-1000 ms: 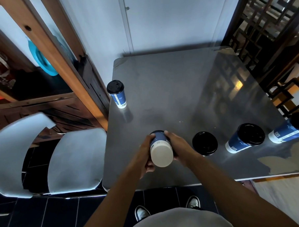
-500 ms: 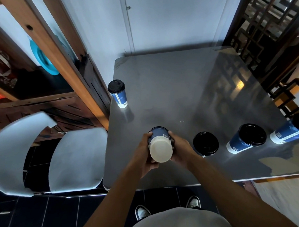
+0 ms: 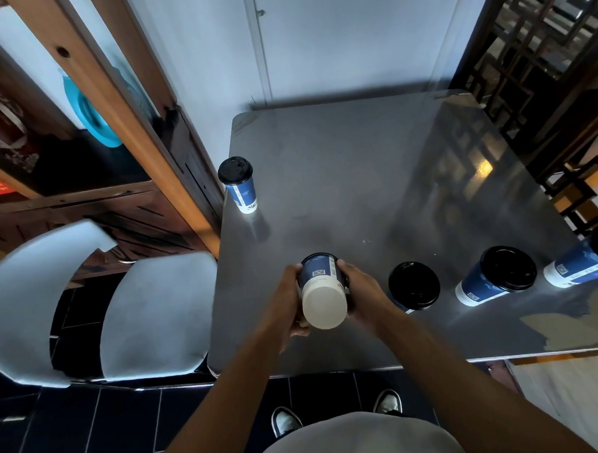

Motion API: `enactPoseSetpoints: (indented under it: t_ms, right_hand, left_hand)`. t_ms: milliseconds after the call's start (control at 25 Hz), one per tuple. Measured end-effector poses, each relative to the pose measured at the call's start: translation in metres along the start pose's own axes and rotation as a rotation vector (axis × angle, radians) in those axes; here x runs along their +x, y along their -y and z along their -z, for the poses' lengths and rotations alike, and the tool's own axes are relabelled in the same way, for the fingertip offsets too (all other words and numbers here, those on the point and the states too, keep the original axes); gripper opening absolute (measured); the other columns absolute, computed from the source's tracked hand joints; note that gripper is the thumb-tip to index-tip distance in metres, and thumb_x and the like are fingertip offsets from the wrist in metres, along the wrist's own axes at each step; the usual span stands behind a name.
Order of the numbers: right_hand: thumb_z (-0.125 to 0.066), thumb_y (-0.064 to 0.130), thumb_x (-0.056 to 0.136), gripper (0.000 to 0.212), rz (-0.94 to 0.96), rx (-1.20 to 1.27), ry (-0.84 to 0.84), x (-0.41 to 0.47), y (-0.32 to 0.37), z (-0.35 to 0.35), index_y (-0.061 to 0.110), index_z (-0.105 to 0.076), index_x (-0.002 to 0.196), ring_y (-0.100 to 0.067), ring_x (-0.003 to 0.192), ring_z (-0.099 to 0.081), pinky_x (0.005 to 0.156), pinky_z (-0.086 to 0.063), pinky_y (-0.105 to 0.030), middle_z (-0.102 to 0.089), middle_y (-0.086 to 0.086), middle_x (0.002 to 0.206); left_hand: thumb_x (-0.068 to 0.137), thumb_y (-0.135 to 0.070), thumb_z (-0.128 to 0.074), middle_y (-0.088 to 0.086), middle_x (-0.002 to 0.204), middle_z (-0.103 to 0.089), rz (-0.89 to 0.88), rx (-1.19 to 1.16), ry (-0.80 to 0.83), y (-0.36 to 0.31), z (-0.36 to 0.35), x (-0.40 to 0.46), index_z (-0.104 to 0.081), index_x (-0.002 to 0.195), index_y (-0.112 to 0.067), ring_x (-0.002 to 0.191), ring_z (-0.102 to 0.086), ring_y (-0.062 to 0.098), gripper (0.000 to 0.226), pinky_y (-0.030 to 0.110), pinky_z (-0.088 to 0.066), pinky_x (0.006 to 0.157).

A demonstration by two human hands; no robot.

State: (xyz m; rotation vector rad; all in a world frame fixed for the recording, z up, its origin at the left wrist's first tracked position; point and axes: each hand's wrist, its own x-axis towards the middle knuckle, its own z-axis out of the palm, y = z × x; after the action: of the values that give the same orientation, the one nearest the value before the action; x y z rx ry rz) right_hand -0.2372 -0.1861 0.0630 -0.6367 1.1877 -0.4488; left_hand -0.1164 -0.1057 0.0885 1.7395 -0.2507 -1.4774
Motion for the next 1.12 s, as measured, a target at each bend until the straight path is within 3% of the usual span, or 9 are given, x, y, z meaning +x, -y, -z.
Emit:
enactPoseSetpoints:
  t_ms: [120, 280, 480, 600, 680, 800, 920, 1040, 1120]
  right_hand:
    - [-0.047, 0.045, 0.102, 0.038, 0.021, -0.038, 0.016, -0.004, 0.001, 0.002, 0.015, -0.068, 0.110, -0.028, 0.075, -0.072, 0.057, -0.055, -0.031, -0.075, -0.014, 0.095]
    - [-0.048, 0.039, 0.102, 0.032, 0.041, -0.020, -0.040, -0.008, 0.004, -0.001, 0.013, -0.066, 0.097, -0.033, 0.084, -0.059, 0.073, -0.046, -0.041, -0.063, -0.017, 0.096]
    - [-0.051, 0.038, 0.102, 0.031, 0.045, 0.043, -0.029, -0.007, 0.003, -0.005, 0.011, -0.066, 0.102, -0.033, 0.088, -0.062, 0.073, -0.049, -0.042, -0.066, -0.016, 0.102]
    - [-0.062, 0.045, 0.093, 0.037, 0.058, 0.062, 0.067, -0.004, 0.001, -0.001, 0.012, -0.067, 0.109, -0.028, 0.080, -0.072, 0.065, -0.055, -0.038, -0.073, -0.011, 0.101]
    - [-0.073, 0.044, 0.083, 0.049, 0.113, -0.048, 0.181, -0.004, 0.000, 0.004, 0.011, -0.066, 0.119, -0.024, 0.081, -0.074, 0.067, -0.057, -0.033, -0.077, -0.008, 0.099]
    - [-0.079, 0.028, 0.084, 0.046, 0.177, -0.115, 0.246, 0.000, -0.001, 0.014, 0.005, -0.065, 0.121, -0.022, 0.093, -0.076, 0.075, -0.060, -0.029, -0.079, -0.007, 0.104]
    - [-0.083, 0.033, 0.077, 0.035, 0.300, -0.292, 0.201, 0.002, 0.002, 0.014, 0.019, -0.073, 0.108, -0.015, 0.098, -0.076, 0.079, -0.058, -0.022, -0.079, 0.000, 0.107]
    - [-0.081, 0.037, 0.078, 0.048, 0.395, -0.460, 0.138, 0.002, 0.009, 0.003, 0.027, -0.068, 0.123, -0.006, 0.095, -0.075, 0.076, -0.055, -0.015, -0.078, 0.007, 0.106]
    - [-0.077, 0.040, 0.081, 0.061, 0.393, -0.597, 0.109, 0.004, 0.016, -0.004, 0.031, -0.056, 0.138, -0.009, 0.097, -0.074, 0.079, -0.058, -0.023, -0.074, 0.007, 0.112]
  left_hand:
    - [0.078, -0.067, -0.053, 0.016, 0.062, -0.052, -0.043, -0.085, 0.068, 0.001, -0.003, 0.000, -0.072, 0.101, -0.014, 0.037, -0.040, 0.017, 0.060, 0.018, -0.033, 0.046]
    - [0.090, -0.055, -0.044, 0.007, 0.059, -0.057, -0.011, -0.276, 0.179, 0.002, -0.005, -0.001, -0.076, 0.072, -0.021, 0.037, -0.036, 0.014, 0.050, 0.018, -0.027, 0.045]
    - [0.090, -0.053, -0.045, 0.004, 0.061, -0.063, 0.000, -0.311, 0.141, 0.003, -0.005, -0.006, -0.076, 0.064, -0.025, 0.048, -0.046, 0.017, 0.050, 0.023, -0.029, 0.052]
    - [0.094, -0.048, -0.045, 0.008, 0.069, -0.069, 0.030, -0.373, 0.096, 0.001, -0.006, -0.005, -0.072, 0.093, -0.017, 0.054, -0.064, 0.021, 0.041, 0.025, -0.043, 0.055]
    - [0.101, -0.036, -0.047, 0.018, 0.090, -0.069, -0.059, -0.392, 0.054, 0.002, -0.004, -0.001, -0.060, 0.122, -0.004, 0.067, -0.066, 0.025, 0.040, 0.032, -0.053, 0.060]
    - [0.105, -0.028, -0.051, 0.018, 0.113, -0.068, -0.189, -0.150, -0.067, 0.007, 0.010, 0.003, -0.054, 0.128, -0.007, 0.083, -0.067, 0.025, 0.031, 0.037, -0.057, 0.069]
    - [0.106, -0.024, -0.051, 0.018, 0.114, -0.071, -0.297, 0.073, -0.097, 0.007, 0.024, 0.008, -0.064, 0.121, -0.014, 0.087, -0.069, 0.024, 0.022, 0.037, -0.056, 0.072]
    - [0.102, -0.004, -0.055, 0.023, 0.118, -0.071, -0.349, -0.011, -0.061, -0.003, 0.030, 0.012, -0.060, 0.134, -0.007, 0.092, -0.071, 0.030, 0.033, 0.039, -0.061, 0.077]
    - [0.094, 0.005, -0.062, 0.017, 0.121, -0.069, -0.412, 0.002, -0.058, -0.006, 0.037, 0.017, -0.053, 0.142, -0.013, 0.100, -0.071, 0.029, 0.052, 0.040, -0.062, 0.081]
